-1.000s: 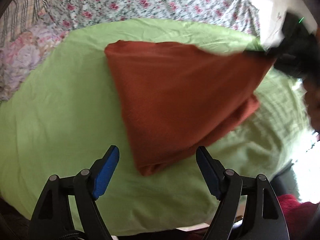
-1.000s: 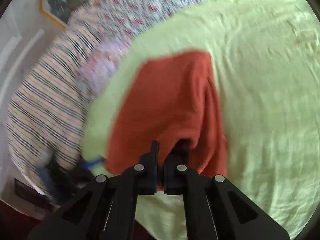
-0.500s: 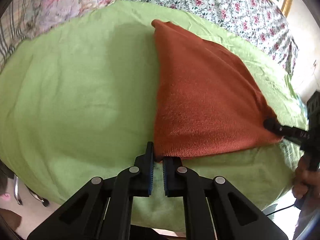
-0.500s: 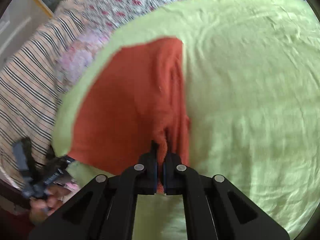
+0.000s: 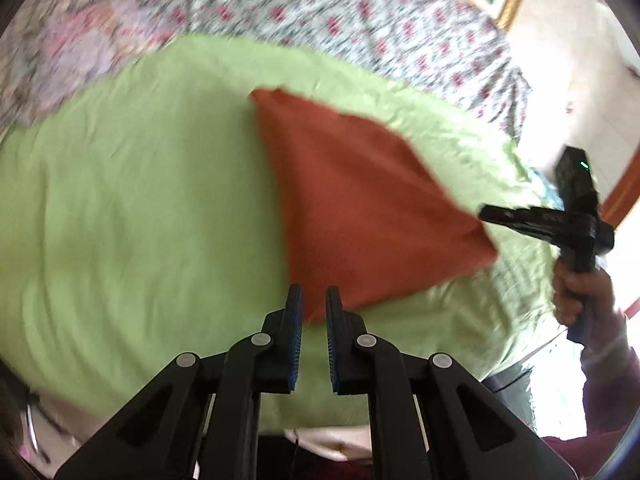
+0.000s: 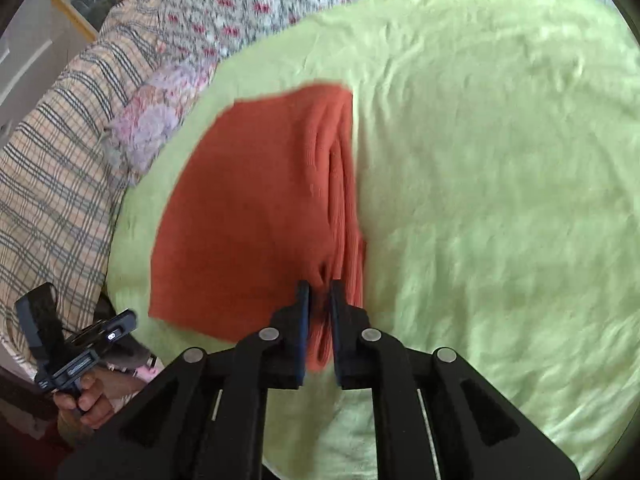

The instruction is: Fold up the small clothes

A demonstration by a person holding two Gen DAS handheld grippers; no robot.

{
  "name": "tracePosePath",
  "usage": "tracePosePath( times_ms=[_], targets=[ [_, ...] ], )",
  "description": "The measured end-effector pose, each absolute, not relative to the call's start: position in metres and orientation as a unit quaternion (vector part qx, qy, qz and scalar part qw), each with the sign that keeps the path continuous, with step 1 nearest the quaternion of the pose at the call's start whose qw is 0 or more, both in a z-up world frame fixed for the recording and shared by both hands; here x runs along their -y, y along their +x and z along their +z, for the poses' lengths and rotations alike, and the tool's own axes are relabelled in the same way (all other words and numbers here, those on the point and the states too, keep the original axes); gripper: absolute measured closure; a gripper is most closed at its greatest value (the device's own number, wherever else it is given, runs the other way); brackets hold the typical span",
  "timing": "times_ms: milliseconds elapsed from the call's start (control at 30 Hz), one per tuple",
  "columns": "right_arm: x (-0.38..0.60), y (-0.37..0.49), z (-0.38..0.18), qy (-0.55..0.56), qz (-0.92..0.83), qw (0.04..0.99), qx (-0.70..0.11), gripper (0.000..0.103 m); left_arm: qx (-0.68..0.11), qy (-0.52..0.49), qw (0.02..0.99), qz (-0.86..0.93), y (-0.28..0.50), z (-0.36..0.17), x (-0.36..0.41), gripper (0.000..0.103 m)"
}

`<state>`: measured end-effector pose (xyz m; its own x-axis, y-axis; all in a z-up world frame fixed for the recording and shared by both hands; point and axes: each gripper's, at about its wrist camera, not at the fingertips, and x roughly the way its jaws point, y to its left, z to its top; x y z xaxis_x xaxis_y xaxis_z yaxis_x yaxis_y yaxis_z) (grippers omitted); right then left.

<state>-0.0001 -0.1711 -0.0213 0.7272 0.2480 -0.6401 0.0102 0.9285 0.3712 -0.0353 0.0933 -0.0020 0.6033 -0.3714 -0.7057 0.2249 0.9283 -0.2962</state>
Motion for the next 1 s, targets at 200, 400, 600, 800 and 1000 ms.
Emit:
tracePosePath(
  times_ms=[200, 400, 600, 800, 1000],
  targets=[
    [0.151, 0.069, 0.018, 0.151, 0.114, 0.924, -0.332, 0.092, -0.407, -0.097, 0.879, -0.231, 0.022, -0.003, -0.067, 0.089],
    [0.156, 0.148, -0.019, 0.1, 0.035, 0.908, -0.405, 0.103, -0.472, -0.1, 0.852, -0.203, 0.036, -0.06, -0.058, 0.094],
    [0.179, 0.152, -0.03, 0.15, 0.037, 0.909, -0.386, 0.103, -0.463, -0.133, 0.855, -0.191, 0.031, -0.061, -0.061, 0.096],
    [0.179, 0.116, -0.015, 0.166, 0.033, 0.917, -0.362, 0.099, -0.462, -0.121, 0.859, -0.184, 0.028, -0.061, -0.066, 0.096],
    [0.144, 0.038, -0.015, 0.137, 0.085, 0.919, -0.361, 0.098, -0.457, -0.087, 0.869, -0.169, 0.022, -0.056, -0.052, 0.095]
  ],
)
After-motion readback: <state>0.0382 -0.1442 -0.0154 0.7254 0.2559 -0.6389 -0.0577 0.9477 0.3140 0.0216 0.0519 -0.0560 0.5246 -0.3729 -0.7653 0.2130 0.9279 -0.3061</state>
